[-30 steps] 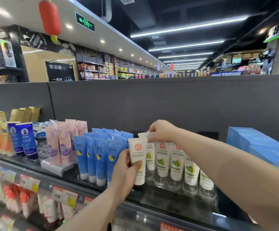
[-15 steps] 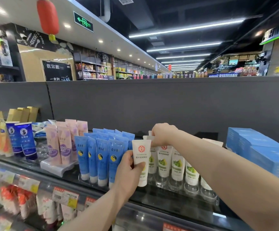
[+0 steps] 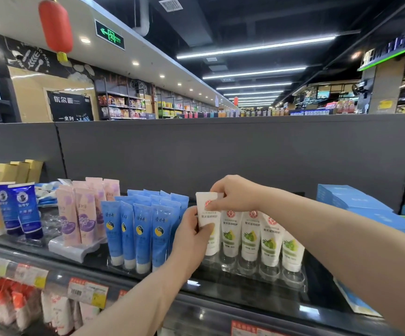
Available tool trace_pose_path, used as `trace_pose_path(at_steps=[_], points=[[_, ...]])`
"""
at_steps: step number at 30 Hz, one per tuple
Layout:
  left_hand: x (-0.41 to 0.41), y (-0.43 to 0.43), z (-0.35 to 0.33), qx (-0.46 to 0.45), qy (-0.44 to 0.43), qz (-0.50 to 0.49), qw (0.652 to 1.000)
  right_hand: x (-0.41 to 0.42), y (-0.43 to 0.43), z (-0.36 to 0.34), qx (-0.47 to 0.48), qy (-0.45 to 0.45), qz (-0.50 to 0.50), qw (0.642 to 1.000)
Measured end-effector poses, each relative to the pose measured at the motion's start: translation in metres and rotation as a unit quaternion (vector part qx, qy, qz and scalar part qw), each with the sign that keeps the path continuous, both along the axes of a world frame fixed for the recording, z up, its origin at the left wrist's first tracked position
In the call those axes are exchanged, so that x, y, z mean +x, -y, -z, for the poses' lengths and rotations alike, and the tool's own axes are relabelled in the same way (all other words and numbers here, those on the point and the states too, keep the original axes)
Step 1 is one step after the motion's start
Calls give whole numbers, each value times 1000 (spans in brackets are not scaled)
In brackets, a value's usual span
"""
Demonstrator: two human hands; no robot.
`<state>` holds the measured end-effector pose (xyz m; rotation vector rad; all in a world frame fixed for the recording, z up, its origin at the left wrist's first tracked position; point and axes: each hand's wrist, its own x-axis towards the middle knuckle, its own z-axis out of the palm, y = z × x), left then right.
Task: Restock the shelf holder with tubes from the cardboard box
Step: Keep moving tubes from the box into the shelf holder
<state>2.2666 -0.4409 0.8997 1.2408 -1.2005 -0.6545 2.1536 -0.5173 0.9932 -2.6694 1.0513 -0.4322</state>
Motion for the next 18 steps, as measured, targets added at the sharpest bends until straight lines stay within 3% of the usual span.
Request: trace_pose_path(at_steps=[4, 7, 10, 13, 15, 18], points=[[-7, -3, 2, 12, 45, 6, 999, -6, -2, -6, -22, 0, 24, 999], [-5, -8, 16, 33, 197, -38, 979, -7, -1, -9, -24, -1, 36, 999], [-5, -13, 24, 43, 372, -44, 926, -4, -3, -6, -25, 0, 47, 999], [-11, -16, 21, 71, 492, 60, 865, 4, -5, 3, -16, 6, 53, 998], [-14, -17, 18, 104, 547, 120, 822, 9, -5, 9, -6, 1, 57, 998], [-16, -19, 19, 172, 569, 167, 787, 15, -4, 17, -5, -22, 60, 998]])
